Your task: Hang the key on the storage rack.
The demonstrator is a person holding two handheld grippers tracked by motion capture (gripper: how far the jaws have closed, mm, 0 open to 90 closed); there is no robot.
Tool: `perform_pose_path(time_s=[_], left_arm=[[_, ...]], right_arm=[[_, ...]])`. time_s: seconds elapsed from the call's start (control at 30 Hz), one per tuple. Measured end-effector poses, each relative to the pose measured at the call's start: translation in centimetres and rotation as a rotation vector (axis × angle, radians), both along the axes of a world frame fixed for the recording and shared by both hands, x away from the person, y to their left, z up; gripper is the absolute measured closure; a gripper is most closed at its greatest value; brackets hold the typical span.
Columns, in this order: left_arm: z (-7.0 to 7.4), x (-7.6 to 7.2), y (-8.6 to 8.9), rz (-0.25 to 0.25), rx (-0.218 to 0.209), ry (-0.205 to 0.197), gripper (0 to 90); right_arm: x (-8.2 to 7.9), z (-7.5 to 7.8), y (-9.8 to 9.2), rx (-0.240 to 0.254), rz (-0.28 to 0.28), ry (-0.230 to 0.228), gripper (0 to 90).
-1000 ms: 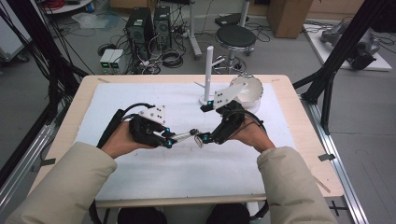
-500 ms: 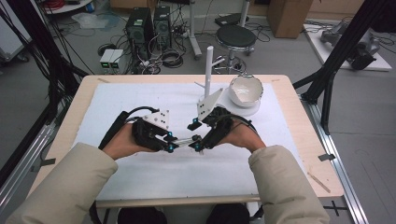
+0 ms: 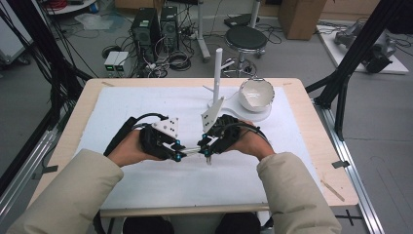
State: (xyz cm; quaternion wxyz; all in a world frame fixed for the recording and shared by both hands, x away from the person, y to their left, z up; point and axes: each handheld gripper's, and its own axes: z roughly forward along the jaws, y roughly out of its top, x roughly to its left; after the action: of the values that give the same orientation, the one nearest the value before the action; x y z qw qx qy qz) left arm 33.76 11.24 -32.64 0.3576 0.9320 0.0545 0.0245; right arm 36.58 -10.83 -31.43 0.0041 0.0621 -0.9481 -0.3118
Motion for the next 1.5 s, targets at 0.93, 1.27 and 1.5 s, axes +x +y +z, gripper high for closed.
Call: perform_pose_path(time_s=[0.93, 1.27, 1.5], left_arm=[[-1.3, 0.7, 6.2, 0.178, -0.353, -0.079, 19.4], [-3.2, -1.3, 11.1, 0.366, -0.495, -0.166, 1.7], [-5.2, -3.1, 14.1, 0.459, -0.576, -0.233, 1.7]], right_arm=[[1.6, 0.9, -3.2, 0.187, -0.187, 0.076, 74.4], [3.9, 1.7, -7.2, 0.374, -0.39, 0.121, 74.5], [5.5, 1.7, -8.7, 0.433, -0.48, 0.133, 74.4]])
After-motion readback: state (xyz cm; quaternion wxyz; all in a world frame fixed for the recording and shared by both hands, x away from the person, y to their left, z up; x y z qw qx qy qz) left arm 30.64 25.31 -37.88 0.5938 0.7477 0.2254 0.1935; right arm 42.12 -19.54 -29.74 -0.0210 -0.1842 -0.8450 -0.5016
